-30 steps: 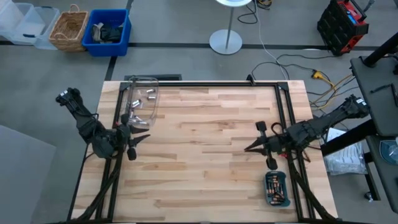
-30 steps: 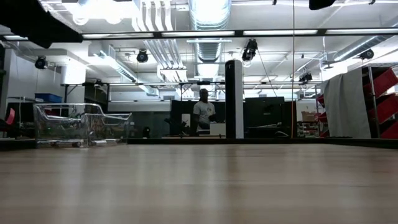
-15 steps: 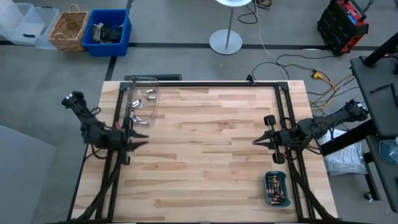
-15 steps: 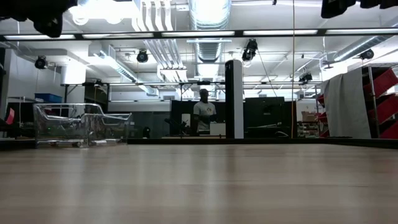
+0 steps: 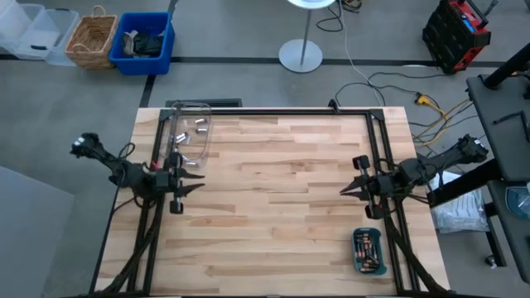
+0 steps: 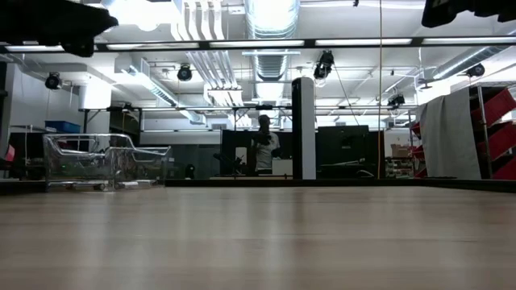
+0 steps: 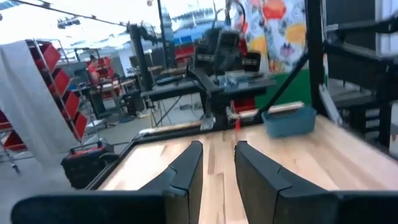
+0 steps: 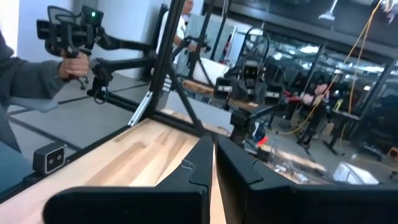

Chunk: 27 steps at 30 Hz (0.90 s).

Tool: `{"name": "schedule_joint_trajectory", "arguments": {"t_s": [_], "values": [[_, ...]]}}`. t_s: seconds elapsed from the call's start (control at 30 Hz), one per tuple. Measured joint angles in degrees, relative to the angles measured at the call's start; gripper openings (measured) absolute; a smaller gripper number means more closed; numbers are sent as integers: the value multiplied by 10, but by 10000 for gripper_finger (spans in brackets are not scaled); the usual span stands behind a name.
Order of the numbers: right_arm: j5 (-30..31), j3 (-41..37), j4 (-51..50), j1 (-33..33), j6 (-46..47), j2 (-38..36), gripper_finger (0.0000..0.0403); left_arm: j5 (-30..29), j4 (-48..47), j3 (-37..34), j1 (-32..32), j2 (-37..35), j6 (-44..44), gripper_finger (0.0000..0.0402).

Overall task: Sort batteries
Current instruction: Return to Home Position

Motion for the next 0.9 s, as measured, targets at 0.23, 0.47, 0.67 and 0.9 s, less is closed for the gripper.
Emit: {"name": "schedule_joint_trajectory", "arguments": {"t_s": [0.23, 0.47, 0.67, 0.9], "values": [[-8, -44, -1, 0, -7, -81, 12, 101, -70, -1, 89, -47, -29, 74], [-29, -114, 0, 0, -4, -180, 12, 203, -107, -44, 92, -82, -75, 74], [-45, -150, 42, 0, -29, -195, 12, 198, -64, -93, 92, -122, -78, 74], [18, -157, 39, -5, -49, -183, 12, 165, -61, -96, 93, -135, -35, 74]]}}
